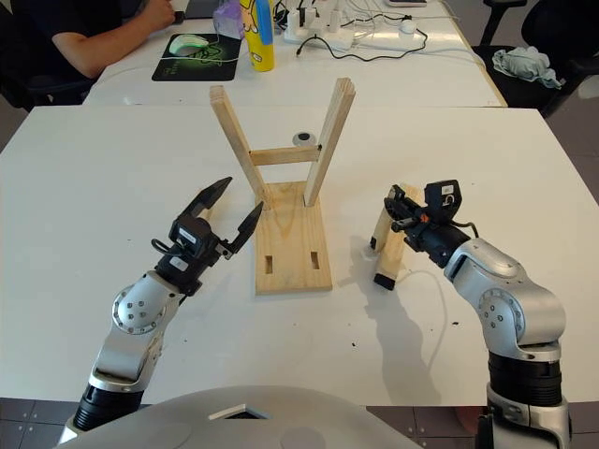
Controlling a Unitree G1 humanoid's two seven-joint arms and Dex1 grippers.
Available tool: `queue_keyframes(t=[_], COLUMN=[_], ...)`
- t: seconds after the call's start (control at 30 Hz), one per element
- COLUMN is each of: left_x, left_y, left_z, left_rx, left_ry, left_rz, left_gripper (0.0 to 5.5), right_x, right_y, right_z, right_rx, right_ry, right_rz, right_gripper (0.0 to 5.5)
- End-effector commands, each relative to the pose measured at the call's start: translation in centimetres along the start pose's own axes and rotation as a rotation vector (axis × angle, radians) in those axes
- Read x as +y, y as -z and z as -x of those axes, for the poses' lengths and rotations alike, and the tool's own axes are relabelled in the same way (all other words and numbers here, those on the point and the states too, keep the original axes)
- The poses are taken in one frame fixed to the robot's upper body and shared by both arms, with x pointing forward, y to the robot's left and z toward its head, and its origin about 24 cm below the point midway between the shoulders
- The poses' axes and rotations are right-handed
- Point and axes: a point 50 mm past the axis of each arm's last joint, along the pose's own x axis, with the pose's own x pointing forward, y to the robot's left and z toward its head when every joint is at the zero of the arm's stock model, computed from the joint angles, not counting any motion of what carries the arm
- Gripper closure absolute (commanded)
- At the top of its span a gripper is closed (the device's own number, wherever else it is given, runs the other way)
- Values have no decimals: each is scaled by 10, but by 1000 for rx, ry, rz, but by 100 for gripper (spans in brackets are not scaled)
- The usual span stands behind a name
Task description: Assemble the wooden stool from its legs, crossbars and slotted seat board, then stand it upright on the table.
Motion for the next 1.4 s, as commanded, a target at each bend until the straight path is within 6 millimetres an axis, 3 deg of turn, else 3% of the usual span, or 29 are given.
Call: queue_keyframes(t=[0.03,0.2,0.37,0.57,0.83,1.4], left_x=[0,1,3,4,2,5], left_y=[0,1,3,4,5,8], left_z=[1,0,-1,-3,-5,-3], left_rx=[8,10,10,8,8,21], left_ry=[-14,-17,-26,-31,4,40], left_rz=[0,1,5,12,19,24], left_gripper=[242,242,242,242,242,242], right_x=[-5,-2,-11,-3,5,-7], right_y=[11,-9,-31,-14,9,18], right_z=[0,-1,11,22,17,6], right_rx=[76,-88,-317,-391,-410,-408], right_ry=[16,-9,172,327,420,488], right_rz=[-1,-64,-24,-101,-301,-324], right_gripper=[507,507,507,507,507,507])
